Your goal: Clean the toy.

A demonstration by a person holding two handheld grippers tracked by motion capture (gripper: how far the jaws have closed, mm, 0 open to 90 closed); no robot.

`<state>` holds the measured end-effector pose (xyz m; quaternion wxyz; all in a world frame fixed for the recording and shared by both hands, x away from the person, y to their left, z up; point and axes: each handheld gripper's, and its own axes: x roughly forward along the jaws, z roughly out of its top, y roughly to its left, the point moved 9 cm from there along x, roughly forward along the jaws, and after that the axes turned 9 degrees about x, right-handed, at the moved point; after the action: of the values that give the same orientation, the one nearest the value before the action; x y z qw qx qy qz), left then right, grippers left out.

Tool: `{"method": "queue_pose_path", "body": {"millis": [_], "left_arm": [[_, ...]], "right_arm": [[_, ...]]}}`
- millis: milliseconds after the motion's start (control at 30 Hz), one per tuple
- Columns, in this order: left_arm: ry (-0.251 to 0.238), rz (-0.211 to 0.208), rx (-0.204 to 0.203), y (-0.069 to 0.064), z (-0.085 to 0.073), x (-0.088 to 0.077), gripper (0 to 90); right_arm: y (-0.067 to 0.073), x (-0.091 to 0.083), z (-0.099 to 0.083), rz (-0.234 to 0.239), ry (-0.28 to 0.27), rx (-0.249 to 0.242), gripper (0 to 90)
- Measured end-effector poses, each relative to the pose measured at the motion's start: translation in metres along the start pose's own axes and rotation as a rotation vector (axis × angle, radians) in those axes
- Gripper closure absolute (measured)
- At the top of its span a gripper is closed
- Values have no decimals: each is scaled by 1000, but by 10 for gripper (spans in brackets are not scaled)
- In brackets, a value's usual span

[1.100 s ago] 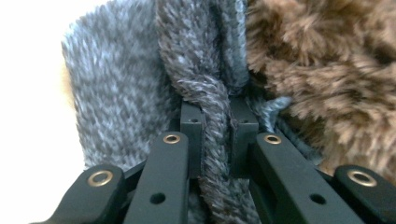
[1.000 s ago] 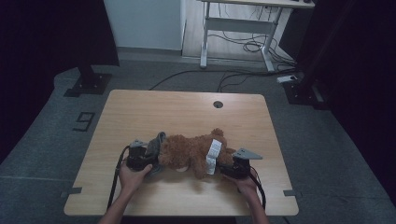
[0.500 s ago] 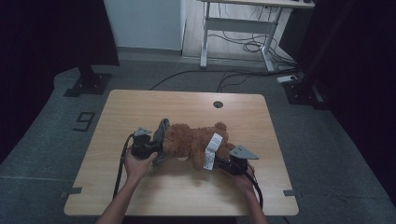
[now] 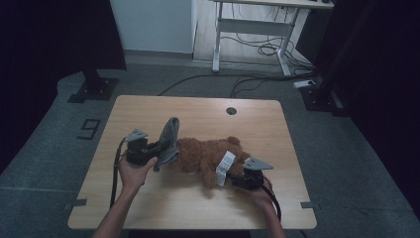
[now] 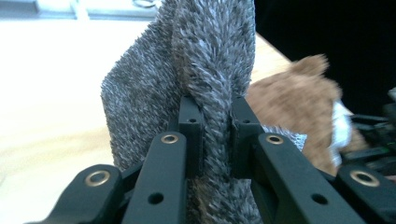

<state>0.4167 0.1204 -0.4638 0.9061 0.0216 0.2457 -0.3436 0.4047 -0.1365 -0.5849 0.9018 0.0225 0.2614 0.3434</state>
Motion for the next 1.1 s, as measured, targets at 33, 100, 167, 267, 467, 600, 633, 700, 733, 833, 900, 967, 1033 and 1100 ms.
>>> {"method": "queue_pose_path", "body": {"millis": [33,100,167,267,467,600,633,700,733,833,900,967,1033,1100], "left_arm": [[6,-10,19,-8,7,7,783],[16,-21,37,-18,14,17,782],[38,-42,58,-32,20,35,781],[72,-85,75,-55,22,59,780],[133,-187,148,-118,17,100,781],[178,-160,178,-132,3,120,781],[176,-149,182,-132,1,121,782],[174,-129,188,-128,0,120,786],[175,-124,183,-125,0,119,787],[175,-100,153,-109,2,112,787],[171,-74,127,-94,1,105,785],[168,-45,101,-73,-3,93,785],[155,-43,61,-57,-7,82,789],[129,-33,41,-45,-8,69,790]], "right_arm": [[0,0,-1,2,10,-1,451],[-1,-1,-4,4,23,-5,451],[-2,-2,-5,4,26,-5,451],[-4,-2,-7,4,28,2,451],[-4,-2,-7,8,24,1,483],[-5,-3,-8,6,29,0,498],[-6,-2,-9,4,34,-1,501],[-6,-3,-9,6,38,2,510],[-6,-3,-9,7,36,2,514],[-5,-3,-9,16,43,22,524],[-5,-3,-9,18,49,28,529],[-5,-4,-10,19,55,32,531],[-5,-3,-10,22,58,31,531],[-4,-3,-10,28,58,31,533]]}}
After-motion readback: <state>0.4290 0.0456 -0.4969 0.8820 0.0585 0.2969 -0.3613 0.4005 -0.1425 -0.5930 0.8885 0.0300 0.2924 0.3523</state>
